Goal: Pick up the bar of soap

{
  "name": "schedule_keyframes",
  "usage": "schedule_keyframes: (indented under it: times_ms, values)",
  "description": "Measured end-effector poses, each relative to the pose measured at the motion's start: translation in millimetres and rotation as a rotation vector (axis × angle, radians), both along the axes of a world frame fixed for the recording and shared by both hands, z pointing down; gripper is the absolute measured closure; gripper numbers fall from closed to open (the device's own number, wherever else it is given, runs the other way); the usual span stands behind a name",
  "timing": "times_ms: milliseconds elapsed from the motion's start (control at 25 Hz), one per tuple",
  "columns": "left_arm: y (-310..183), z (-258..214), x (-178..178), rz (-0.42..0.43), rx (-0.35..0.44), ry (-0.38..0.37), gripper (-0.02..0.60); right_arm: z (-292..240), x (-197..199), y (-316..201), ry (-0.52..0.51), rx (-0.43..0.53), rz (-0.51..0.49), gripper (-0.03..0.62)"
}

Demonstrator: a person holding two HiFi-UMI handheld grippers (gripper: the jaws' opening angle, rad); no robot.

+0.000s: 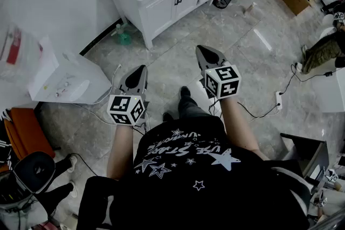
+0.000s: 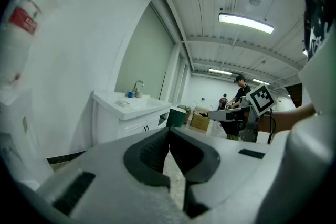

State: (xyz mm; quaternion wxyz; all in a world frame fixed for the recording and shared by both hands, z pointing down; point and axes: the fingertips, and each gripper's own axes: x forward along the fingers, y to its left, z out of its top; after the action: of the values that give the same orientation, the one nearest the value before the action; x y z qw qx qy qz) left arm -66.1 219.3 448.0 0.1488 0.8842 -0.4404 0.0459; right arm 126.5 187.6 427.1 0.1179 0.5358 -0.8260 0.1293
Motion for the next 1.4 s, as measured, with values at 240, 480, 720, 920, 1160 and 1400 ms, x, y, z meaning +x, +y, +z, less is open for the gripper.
schedule_keyframes:
  times_ms: [240, 480, 720, 920, 1160, 1400]
  values:
    - [-2.4, -8.3, 0.6, 0.013, 0.028, -0.015, 0.571, 0.2, -0.8, 1.2, -0.004, 0.005, 0.002, 0.589]
    - [2.1, -6.7, -2.6, 0.003, 0.030, -0.003, 0.572, 9.2, -6.8, 4.6, -0.006, -0.010, -0.008, 0.589]
    - [14.4, -0.8, -14.9, -0.029, -0.005, 0.018, 0.571, 9.6, -6.6, 7.0, -0.031, -0.018, -0.003, 0.589]
    - [11.9, -3.2, -24.3, -0.053, 0.002, 0.025, 0.571, 9.0, -7.4, 5.2, -0.072, -0.025, 0.005, 0.588]
    - [2.9, 4.1, -20.2, -0.058, -0.007, 0.012, 0.571, 21.6, -10.4, -9.3, -0.097, -0.060, -0.018, 0.401]
    - [-25.0, 9.7, -17.5, -0.072, -0.029, -0.008, 0.572, 39.9, -14.6, -47.7, -0.119, -0.118, -0.057, 0.339]
